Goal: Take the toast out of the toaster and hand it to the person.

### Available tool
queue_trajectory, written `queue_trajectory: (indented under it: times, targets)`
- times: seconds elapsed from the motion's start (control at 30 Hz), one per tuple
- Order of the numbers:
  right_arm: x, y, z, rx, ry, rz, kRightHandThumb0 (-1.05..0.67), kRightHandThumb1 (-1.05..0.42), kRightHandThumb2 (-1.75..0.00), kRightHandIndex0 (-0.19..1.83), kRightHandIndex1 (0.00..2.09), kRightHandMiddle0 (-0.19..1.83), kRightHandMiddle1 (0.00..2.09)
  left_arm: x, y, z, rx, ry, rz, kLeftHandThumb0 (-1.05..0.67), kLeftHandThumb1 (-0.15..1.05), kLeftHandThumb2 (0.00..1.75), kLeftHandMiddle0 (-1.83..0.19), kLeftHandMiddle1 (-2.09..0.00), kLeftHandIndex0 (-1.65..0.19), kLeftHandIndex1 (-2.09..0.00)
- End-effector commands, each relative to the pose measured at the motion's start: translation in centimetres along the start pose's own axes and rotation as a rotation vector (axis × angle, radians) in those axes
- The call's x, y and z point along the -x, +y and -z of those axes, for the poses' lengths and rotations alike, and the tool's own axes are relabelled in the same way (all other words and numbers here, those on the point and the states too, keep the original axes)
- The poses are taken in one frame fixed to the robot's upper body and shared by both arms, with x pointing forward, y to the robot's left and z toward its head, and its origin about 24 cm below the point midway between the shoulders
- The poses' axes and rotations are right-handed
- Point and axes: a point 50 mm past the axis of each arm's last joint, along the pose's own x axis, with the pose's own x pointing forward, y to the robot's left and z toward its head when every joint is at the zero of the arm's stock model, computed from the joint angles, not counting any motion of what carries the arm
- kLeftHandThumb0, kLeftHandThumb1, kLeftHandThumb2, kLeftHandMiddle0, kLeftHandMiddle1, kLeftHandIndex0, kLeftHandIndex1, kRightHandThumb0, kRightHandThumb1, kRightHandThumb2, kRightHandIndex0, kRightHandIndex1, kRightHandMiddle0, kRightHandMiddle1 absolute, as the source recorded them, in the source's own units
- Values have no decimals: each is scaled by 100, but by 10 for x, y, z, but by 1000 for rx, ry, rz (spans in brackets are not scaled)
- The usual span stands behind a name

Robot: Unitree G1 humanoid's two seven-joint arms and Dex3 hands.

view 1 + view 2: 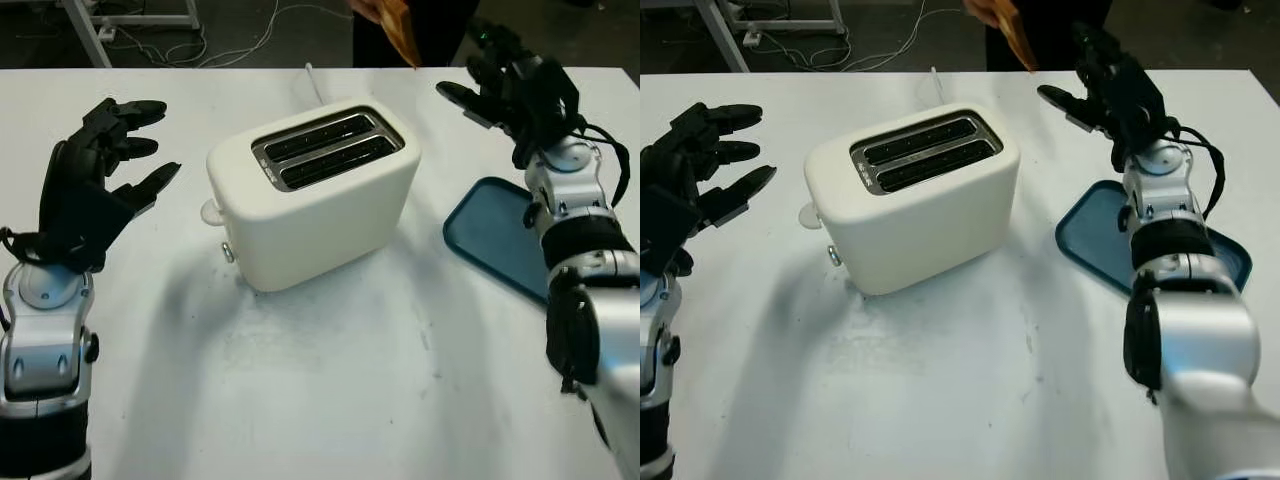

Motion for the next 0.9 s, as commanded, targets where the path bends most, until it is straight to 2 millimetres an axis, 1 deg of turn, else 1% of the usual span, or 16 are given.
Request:
queue_trajectory:
  times: [0.0, 0.1, 0.17, 0.27, 0.33, 0.37, 0.4, 0.47, 0.53, 0.63, 0.73, 0.87]
  targets:
    - [11, 8, 2, -36, -22, -11, -57, -92, -1, 10, 4, 11, 3, 10, 1, 2, 37, 16, -25, -27, 92, 14, -17, -99, -32, -59]
    - [27, 17, 0, -86, -60, -20, -54, -92, -1, 9, 4, 11, 2, 21, 0, -1, 86, 38, -38, -29, 92, 18, -12, -96, -27, -56]
    - [38, 23, -1, -121, -73, -31, -51, -92, -4, 7, 2, 9, 1, 28, 0, -2, 104, 30, -45, -28, 92, 20, -11, -94, -26, -55]
    - [53, 30, 0, -175, -77, -42, -54, -92, -7, 5, 1, 8, 0, 35, -2, -2, 121, 24, -54, -27, 92, 21, -10, -94, -24, -54]
    - [63, 35, 2, -225, -66, -47, -56, -92, -8, 5, 1, 7, 0, 40, -4, -2, 116, 23, -60, -31, 92, 21, -12, -95, -25, -54]
    - [70, 39, 4, -254, -53, -49, -55, -92, -10, 4, 1, 6, 0, 42, -5, -2, 121, 27, -62, -32, 92, 21, -12, -95, -26, -54]
    - [76, 41, 6, -277, -42, -51, -49, -92, -17, 4, 0, 5, 0, 45, -6, -2, 127, 31, -64, -33, 92, 22, -12, -94, -25, -54]
    - [87, 46, 13, -305, -24, -51, -48, -92, -23, 5, 1, 5, 1, 49, -8, -2, 140, 44, -72, -31, 92, 23, -12, -93, -26, -53]
    - [98, 50, 20, -330, -14, -59, -48, -92, -27, 4, 1, 4, 0, 52, -10, 1, 159, 61, -79, -28, 92, 24, -13, -93, -26, -53]
    - [115, 57, 27, -391, -14, -57, -47, -92, -31, 1, 0, 2, 0, 57, -13, 7, 174, 88, -85, -28, 92, 25, -13, -92, -27, -52]
    - [128, 66, 28, -411, -1, -39, -49, -92, -34, 2, 1, 3, 1, 62, -16, 13, 184, 108, -90, -27, 92, 25, -14, -92, -27, -52]
    - [143, 77, 27, -423, 1, 30, -49, -92, -32, 4, 2, 5, 2, 67, -21, 20, 195, 124, -97, -25, 92, 29, -13, -91, -27, -50]
